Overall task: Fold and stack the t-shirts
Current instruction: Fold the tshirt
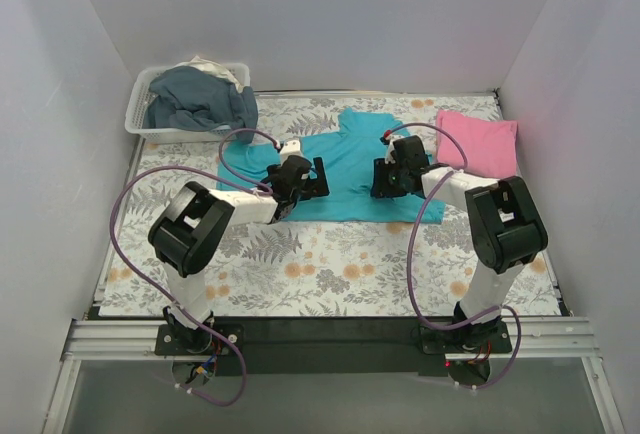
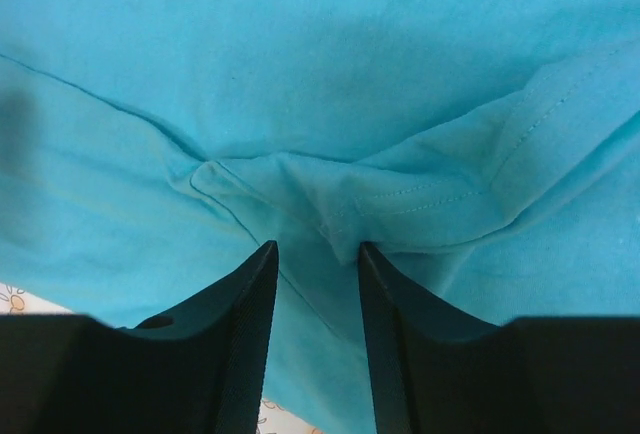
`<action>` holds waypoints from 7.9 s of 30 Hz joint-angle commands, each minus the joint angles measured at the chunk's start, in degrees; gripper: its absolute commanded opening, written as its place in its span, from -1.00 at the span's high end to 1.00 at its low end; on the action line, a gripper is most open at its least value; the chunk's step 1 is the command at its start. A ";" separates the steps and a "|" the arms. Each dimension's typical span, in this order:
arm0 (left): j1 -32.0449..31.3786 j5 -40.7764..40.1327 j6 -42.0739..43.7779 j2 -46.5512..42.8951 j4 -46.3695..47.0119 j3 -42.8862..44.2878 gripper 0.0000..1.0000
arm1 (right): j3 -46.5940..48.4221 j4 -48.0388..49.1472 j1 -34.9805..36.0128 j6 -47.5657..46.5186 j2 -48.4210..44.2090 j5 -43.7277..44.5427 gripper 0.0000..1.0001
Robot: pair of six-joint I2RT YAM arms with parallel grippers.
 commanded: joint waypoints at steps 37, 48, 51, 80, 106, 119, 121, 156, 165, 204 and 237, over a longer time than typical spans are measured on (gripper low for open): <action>-3.30 -1.67 1.46 -1.88 -1.00 -1.87 -0.93 | 7.86 -2.31 2.47 -5.02 -8.46 9.79 -0.38; -3.30 -2.11 1.38 -1.27 -1.88 -2.66 -0.97 | -12.81 -8.45 -4.97 -3.70 -29.82 17.12 -0.36; -3.21 -2.80 1.29 -1.79 -1.70 -3.45 -0.96 | -15.89 -9.08 -8.50 -4.40 -31.32 15.97 -0.29; 0.13 -2.99 0.50 -4.78 -1.44 -7.23 -0.97 | -17.48 -3.54 -14.23 -6.16 -21.41 5.25 0.30; 1.01 -3.24 0.14 -6.54 -1.53 -8.46 -0.96 | -17.30 -12.33 -16.69 -7.57 -25.18 14.39 0.25; 0.39 -8.69 1.11 -21.39 -1.96 -12.41 -0.96 | -13.26 -7.68 -15.72 -8.09 -29.23 3.85 -0.01; 0.48 -9.49 0.85 -21.39 -2.75 -12.59 -0.96 | -12.47 -6.01 -15.28 -7.83 -27.82 1.13 0.00; 0.13 -2.73 -14.61 -18.49 -2.49 -33.07 -0.96 | -22.31 -12.33 -10.88 -4.49 -19.81 -1.78 0.08; -4.97 -1.75 -17.60 -23.67 -5.82 -34.65 -0.96 | -24.33 -17.15 -10.62 -2.47 -29.21 -3.98 0.07; 29.48 -9.40 10.87 1.36 -7.23 8.24 -0.66 | -13.87 -7.41 -10.18 -4.84 -29.92 -10.13 0.05; 32.65 -4.83 9.46 8.22 -9.35 12.45 0.24 | -13.79 -6.09 -10.10 -4.23 -28.52 -10.48 0.05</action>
